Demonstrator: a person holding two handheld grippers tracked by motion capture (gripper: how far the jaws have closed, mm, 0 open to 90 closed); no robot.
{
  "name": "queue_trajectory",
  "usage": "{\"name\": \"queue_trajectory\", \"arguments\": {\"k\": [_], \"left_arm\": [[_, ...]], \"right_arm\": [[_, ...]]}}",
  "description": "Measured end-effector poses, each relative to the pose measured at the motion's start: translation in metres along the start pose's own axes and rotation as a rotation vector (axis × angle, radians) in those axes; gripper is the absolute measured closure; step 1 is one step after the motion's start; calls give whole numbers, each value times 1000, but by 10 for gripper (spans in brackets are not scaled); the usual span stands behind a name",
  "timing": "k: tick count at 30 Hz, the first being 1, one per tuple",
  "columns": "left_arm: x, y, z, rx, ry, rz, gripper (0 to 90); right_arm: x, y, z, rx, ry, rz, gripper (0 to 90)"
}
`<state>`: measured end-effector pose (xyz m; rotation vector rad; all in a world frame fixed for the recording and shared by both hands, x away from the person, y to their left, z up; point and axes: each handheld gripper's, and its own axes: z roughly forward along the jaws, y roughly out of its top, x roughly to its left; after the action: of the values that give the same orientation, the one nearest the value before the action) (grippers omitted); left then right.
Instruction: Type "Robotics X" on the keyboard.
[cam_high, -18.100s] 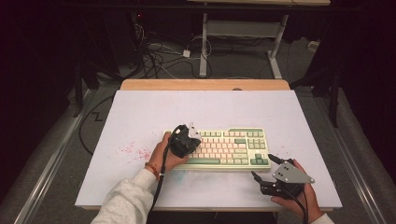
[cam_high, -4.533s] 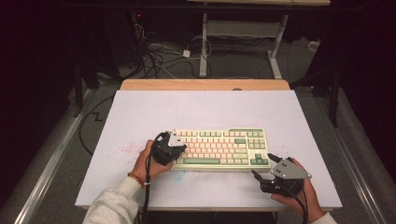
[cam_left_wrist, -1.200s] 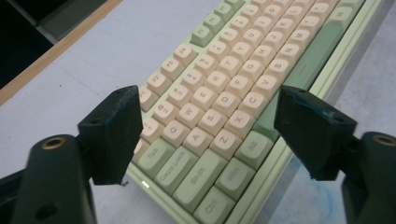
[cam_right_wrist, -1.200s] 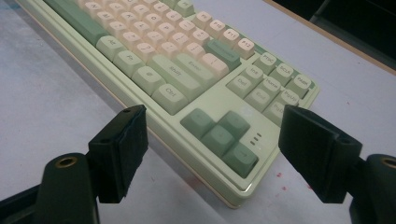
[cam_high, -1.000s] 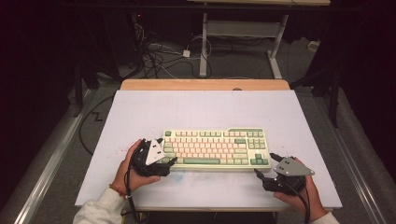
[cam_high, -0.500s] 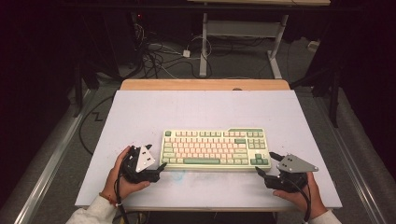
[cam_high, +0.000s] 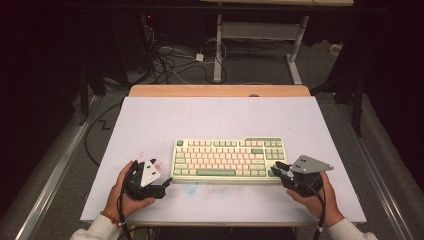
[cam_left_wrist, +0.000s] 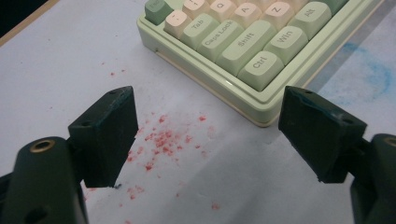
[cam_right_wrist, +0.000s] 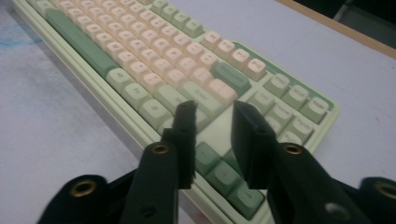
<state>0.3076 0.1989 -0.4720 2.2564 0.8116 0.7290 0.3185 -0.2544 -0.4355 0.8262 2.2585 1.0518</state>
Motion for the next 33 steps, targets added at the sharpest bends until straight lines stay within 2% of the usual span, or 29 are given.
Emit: {"name": "queue_trajectory", "arguments": {"k": [6,10,15,25,33], "left_arm": [[-2,1,0,-6,-8,4,186],[-2,1,1,-1,-17,3,186],[-3,0,2,4,-24,9,186],[-4,0,5,16,-35,19,186],[-5,0,6,20,-41,24,186]], "right_arm": [[6,14,14,7,40,-44,858],[9,21,24,17,59,-64,892],[12,27,34,29,81,-85,900],[15,37,44,27,93,-111,900],[14,43,49,21,95,-113,900]]}}
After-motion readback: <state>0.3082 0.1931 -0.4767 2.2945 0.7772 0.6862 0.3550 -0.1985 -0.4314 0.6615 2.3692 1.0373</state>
